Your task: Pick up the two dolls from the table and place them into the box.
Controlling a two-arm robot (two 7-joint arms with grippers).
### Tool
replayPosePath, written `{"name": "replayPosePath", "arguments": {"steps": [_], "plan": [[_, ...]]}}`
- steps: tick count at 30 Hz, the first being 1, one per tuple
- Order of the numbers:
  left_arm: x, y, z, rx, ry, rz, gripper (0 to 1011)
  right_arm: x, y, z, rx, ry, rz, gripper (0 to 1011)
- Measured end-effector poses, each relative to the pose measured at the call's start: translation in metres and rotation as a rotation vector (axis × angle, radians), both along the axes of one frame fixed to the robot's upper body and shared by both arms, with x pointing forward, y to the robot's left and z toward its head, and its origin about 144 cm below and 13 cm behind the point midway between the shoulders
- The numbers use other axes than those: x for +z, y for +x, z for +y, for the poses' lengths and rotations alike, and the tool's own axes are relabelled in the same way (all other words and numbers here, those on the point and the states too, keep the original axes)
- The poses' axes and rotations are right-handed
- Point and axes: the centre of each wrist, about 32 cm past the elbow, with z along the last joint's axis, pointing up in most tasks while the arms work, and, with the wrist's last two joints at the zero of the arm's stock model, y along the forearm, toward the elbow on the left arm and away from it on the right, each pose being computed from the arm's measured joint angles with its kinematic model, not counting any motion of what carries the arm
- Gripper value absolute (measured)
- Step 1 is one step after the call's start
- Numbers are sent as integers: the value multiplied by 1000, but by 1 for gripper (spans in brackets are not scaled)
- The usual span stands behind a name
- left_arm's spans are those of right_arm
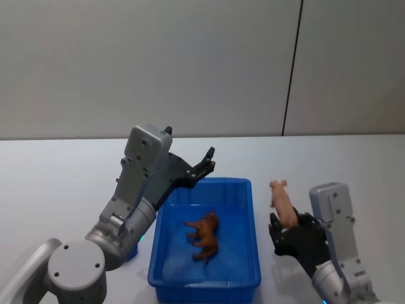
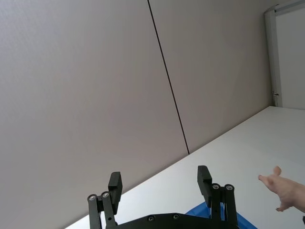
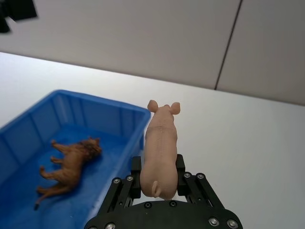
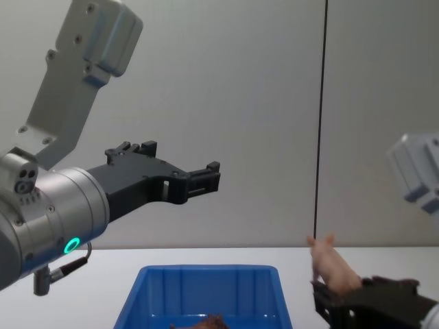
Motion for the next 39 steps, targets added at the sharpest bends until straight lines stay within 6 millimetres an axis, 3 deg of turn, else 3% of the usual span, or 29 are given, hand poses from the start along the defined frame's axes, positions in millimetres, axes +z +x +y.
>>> {"name": "replayPosePath", "arguments": {"steps": [21,25,30,39], "plan": [[0,0,0,0,0,0,1001,7,41,10,283,89,-5,382],[0,0,0,0,0,0,1001,5,52,16,328,106,15,480],[0,0,0,0,0,0,1001,3,64,23,363,124,36,671],[0,0,0,0,0,0,1001,2,69,24,342,129,30,920]]}}
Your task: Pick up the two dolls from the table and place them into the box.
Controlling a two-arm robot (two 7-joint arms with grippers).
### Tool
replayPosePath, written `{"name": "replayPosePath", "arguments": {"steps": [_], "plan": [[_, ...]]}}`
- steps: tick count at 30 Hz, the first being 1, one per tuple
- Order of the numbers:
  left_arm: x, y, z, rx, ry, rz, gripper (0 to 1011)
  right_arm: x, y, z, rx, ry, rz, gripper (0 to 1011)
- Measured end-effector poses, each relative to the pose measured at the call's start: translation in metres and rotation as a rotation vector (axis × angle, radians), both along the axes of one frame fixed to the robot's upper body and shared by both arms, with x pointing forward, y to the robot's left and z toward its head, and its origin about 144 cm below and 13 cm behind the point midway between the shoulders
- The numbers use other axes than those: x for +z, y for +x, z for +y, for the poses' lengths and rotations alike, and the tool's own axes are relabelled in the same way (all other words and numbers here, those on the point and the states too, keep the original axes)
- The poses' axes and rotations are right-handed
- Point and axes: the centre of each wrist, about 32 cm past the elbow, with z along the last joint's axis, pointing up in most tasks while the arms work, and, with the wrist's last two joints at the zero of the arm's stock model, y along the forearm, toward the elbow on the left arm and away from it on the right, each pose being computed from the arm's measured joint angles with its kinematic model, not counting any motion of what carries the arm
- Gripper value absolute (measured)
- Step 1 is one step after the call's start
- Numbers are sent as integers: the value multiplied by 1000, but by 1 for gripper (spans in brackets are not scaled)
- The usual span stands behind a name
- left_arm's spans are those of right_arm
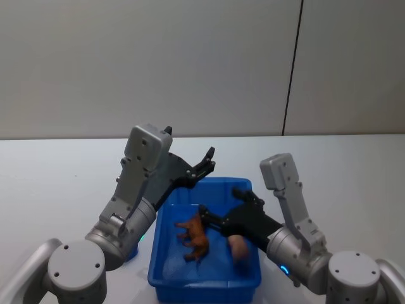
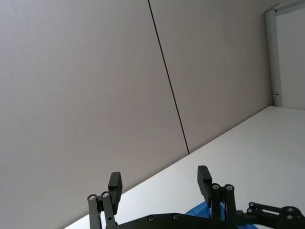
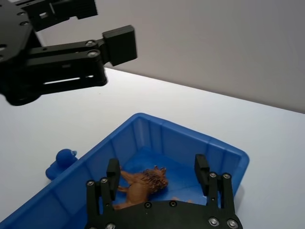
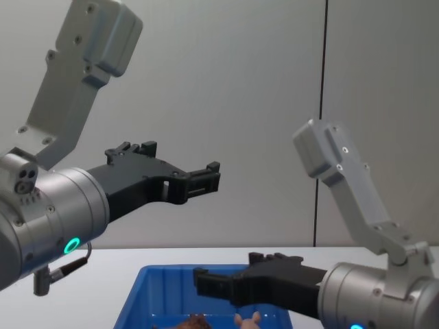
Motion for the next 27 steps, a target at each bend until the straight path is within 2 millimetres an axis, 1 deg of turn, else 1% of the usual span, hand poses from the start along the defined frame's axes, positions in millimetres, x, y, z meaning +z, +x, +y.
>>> {"name": "replayPosePath", "arguments": {"steps": [2,3,14,27], "plan": [[0,0,0,0,0,0,1001,0,0,0,-20,-2,-5,985],[0,0,0,0,0,0,1001,0,-1,-1,-26,-2,-7,999],[0,0,0,0,0,0,1001,1,-13,-8,-149,-24,-35,1001],[0,0,0,0,0,0,1001,-2,-40,-25,-327,-61,-35,1001]]}}
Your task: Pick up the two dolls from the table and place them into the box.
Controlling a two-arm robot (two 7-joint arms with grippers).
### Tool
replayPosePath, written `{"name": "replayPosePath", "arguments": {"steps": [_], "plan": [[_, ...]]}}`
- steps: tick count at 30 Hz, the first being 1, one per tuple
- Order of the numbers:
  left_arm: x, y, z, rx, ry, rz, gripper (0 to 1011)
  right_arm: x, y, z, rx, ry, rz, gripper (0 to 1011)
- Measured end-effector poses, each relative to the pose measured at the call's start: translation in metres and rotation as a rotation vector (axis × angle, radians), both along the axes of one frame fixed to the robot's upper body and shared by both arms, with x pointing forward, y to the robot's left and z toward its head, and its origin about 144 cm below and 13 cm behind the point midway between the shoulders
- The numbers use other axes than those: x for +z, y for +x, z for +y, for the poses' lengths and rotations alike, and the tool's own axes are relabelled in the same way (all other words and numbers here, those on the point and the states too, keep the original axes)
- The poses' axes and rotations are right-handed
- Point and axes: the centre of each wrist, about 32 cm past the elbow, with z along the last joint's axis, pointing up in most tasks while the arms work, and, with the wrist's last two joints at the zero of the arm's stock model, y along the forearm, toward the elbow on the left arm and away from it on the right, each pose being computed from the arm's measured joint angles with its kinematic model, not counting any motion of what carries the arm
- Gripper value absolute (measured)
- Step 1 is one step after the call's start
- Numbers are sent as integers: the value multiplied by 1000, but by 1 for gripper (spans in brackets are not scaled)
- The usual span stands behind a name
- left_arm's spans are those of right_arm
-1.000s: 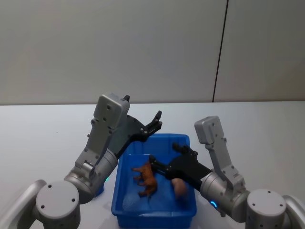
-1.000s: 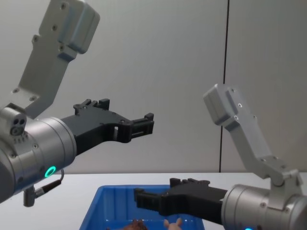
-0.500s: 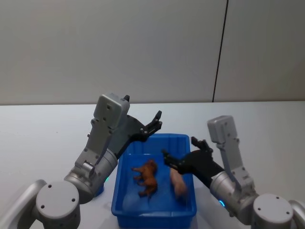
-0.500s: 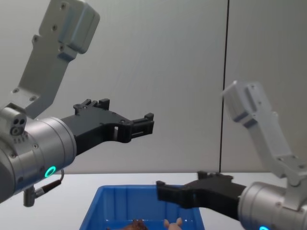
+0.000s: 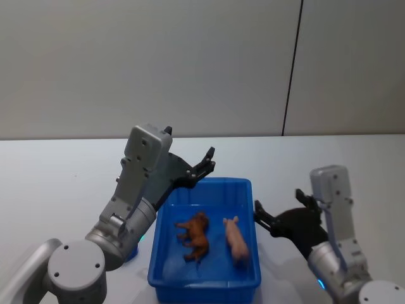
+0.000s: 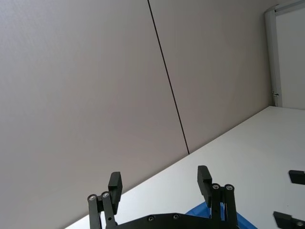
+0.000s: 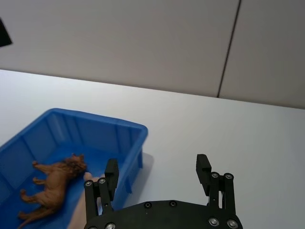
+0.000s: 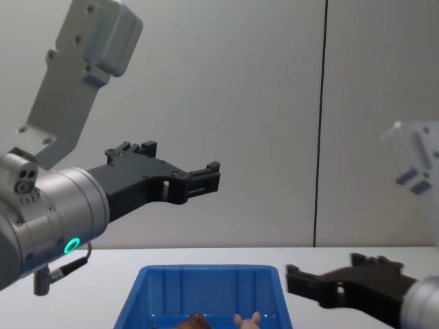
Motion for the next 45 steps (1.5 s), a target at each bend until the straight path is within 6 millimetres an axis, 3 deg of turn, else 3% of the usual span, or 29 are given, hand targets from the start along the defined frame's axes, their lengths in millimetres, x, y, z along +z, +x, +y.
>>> {"name": "replayPosePath", "arguments": {"steps": [23,45], "plan": [[0,-2,3,5,-2,17,1001,-2,-23,-15,-119,-24,16,1001],[-4,-21,33,122,-12,152,1001,-2,-26,-17,-136,-27,19,1001]]}}
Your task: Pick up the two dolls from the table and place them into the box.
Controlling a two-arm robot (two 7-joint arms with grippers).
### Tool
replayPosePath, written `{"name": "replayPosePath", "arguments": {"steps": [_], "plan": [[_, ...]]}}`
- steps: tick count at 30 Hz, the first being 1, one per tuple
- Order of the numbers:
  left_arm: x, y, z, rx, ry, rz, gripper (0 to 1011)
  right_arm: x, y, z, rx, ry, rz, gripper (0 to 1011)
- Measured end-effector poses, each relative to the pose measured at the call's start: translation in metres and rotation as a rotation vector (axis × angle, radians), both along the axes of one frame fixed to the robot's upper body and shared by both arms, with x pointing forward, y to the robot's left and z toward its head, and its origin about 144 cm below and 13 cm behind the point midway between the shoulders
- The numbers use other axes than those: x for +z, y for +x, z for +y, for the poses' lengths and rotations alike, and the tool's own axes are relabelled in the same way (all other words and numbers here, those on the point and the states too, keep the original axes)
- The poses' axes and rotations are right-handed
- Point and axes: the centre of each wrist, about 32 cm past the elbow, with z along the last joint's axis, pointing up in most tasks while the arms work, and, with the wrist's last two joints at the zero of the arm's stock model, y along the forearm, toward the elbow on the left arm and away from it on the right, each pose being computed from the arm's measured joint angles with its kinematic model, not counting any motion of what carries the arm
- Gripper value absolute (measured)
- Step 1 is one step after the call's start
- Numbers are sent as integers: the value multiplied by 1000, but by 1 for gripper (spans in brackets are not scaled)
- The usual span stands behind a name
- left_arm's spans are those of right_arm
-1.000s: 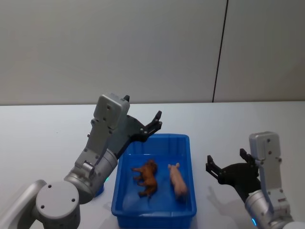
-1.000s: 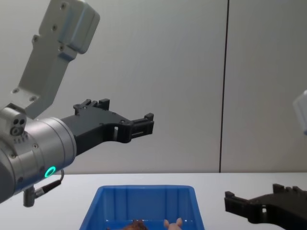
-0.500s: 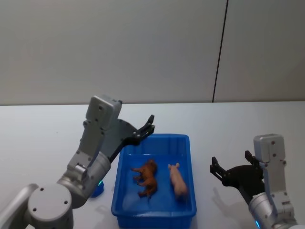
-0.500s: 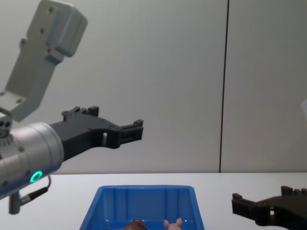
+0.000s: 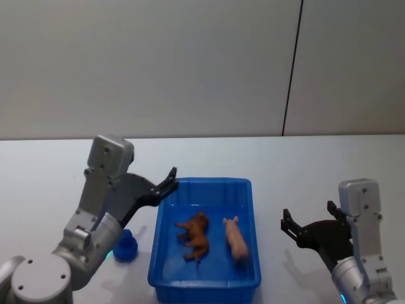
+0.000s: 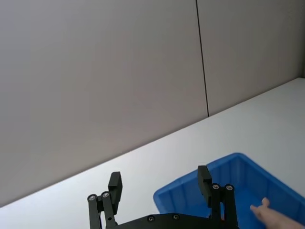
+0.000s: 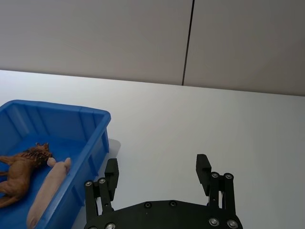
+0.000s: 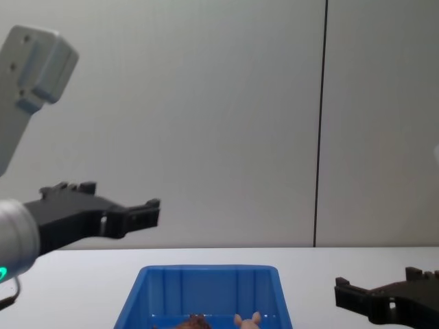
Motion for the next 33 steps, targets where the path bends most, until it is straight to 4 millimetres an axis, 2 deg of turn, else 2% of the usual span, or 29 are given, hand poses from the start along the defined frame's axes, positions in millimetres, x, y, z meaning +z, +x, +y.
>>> {"name": "replayPosePath", "arguments": {"steps": [21,33], "plan": [[-20,-12,32,95,38,148,1001,0,-1,0,-3,-1,0,1001],[-31,-11,42,120,50,208,1001,0,-1,0,-3,-1,0,1001]]}}
